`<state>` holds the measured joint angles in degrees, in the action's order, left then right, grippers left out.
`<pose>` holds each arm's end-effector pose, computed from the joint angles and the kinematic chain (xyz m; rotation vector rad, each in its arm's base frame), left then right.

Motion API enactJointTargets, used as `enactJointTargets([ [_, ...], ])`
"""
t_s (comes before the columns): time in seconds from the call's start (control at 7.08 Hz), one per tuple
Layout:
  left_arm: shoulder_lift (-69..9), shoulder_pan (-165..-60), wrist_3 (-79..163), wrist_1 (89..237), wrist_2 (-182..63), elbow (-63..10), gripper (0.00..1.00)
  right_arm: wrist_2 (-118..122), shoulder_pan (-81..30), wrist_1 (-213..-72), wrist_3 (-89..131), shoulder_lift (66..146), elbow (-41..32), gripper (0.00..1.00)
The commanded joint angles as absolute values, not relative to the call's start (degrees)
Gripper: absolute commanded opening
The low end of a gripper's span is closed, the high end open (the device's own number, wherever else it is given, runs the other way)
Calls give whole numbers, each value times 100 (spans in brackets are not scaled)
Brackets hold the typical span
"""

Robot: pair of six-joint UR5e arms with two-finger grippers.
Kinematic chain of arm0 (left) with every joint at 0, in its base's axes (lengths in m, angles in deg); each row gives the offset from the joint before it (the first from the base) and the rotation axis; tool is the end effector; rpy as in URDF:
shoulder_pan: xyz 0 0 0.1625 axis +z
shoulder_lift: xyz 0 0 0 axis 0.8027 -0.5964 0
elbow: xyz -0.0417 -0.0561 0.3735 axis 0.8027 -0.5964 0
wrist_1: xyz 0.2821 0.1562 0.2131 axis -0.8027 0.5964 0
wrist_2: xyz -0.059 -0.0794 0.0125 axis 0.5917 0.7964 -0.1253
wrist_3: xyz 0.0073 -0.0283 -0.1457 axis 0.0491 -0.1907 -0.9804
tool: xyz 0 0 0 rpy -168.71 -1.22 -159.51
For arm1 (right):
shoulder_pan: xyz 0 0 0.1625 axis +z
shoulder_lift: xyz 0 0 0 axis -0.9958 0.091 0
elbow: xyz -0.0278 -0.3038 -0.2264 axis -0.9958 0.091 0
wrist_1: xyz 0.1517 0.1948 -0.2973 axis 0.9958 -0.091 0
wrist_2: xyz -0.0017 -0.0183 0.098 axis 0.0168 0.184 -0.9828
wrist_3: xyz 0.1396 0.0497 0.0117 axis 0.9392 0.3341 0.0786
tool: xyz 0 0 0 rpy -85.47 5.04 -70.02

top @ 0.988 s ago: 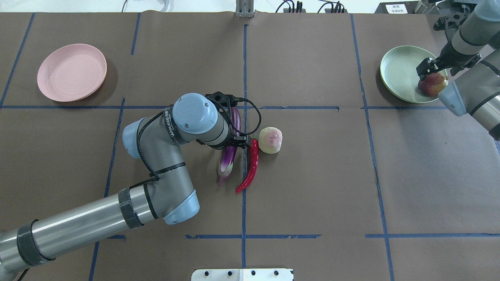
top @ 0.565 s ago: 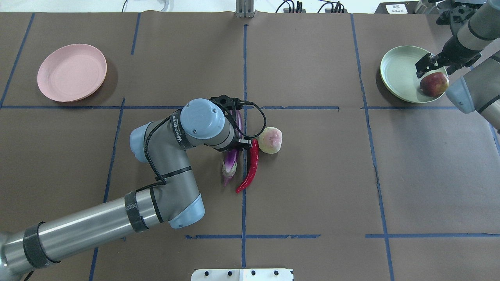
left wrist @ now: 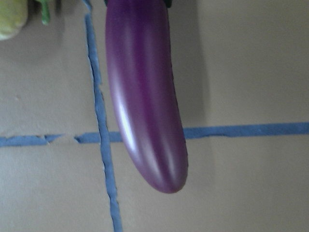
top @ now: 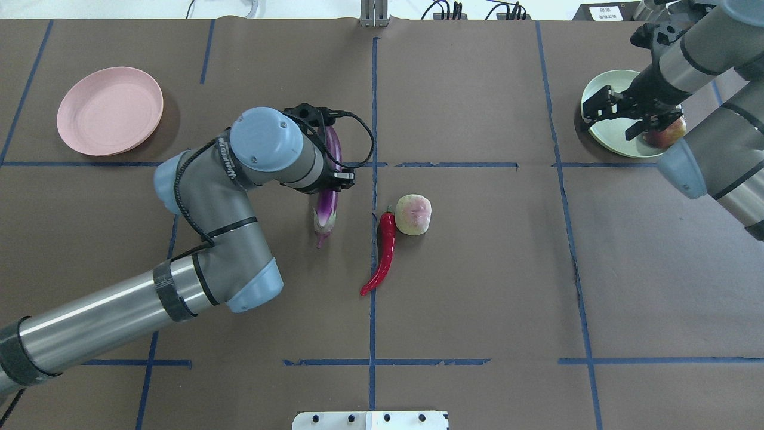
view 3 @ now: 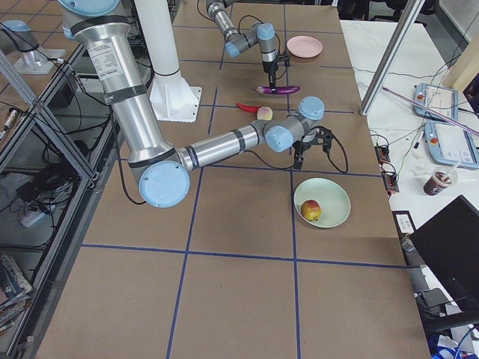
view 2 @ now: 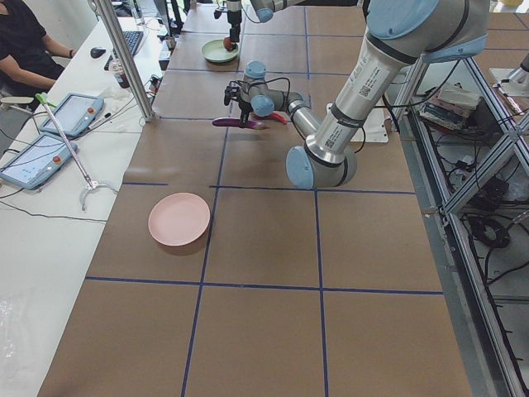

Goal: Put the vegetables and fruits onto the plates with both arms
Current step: 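Place eggplant on pink plate with left gripper while right grasps peach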

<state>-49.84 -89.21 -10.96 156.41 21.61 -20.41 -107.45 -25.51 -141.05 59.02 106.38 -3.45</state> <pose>0.5218 -0.5004 0.2574 0.2745 0.9185 -0.1115 -0.2851 -0.5433 0.4112 -0.0367 -0.9398 0.1446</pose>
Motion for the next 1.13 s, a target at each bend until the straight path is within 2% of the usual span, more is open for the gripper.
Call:
enactJointTargets([
  [0.0,-4368,-9896,-1022,15652,2199,-2141,1,-10071,-3647,-14154,7442,10532,-1223,100],
  [0.28,-4269,-10818,309,15644,2504,-1363,2,-9595,-4273,-14198,8120,10068,-1279,100],
  [0.56,-4304,-11418,1125,15688,2744,-492,3,-8866,-4802,-15088,8264,9480,-1270,100],
  [0.85,-4322,-11720,1895,15731,2727,160,12,-8364,-5110,-15463,8282,9274,-1209,100],
  [0.99,-4322,-11720,1914,15940,2726,380,50,-8275,-5137,-15464,8282,9248,-1148,100],
])
